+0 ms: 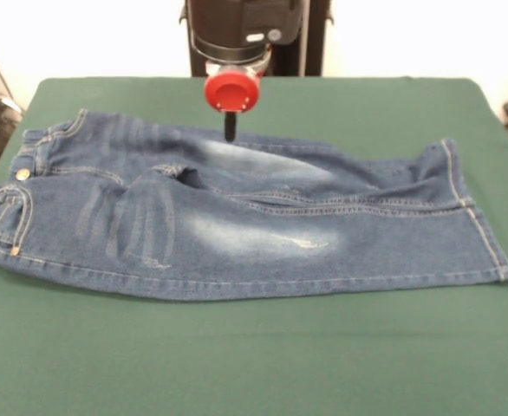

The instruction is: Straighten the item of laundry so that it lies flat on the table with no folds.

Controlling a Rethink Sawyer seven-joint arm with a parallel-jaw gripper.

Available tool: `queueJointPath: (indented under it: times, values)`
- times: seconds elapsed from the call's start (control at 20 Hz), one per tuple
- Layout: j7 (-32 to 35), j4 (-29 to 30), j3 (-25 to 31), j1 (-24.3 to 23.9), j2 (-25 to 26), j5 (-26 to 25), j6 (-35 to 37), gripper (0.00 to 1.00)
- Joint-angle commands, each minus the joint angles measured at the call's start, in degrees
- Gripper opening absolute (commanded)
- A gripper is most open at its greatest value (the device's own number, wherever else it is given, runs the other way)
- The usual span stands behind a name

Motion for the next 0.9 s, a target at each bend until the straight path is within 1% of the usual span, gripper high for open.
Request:
queueJointPath:
  times: [0.05,0.25,0.45,0.7,0.9]
  values:
    - [-5.57,0.19,9.69,2.69,6.21,-0.27,-0.40,0.00]
    - [-3.21,-0.05,8.70,4.33,7.58,-1.01,-2.87,0.00]
    - [-2.60,0.00,8.37,5.06,8.34,-1.23,-4.20,0.00]
    - [-3.48,0.37,8.01,5.00,9.24,-1.98,-6.09,0.00]
    - [-5.17,1.53,8.71,3.57,9.39,-2.45,-8.02,0.00]
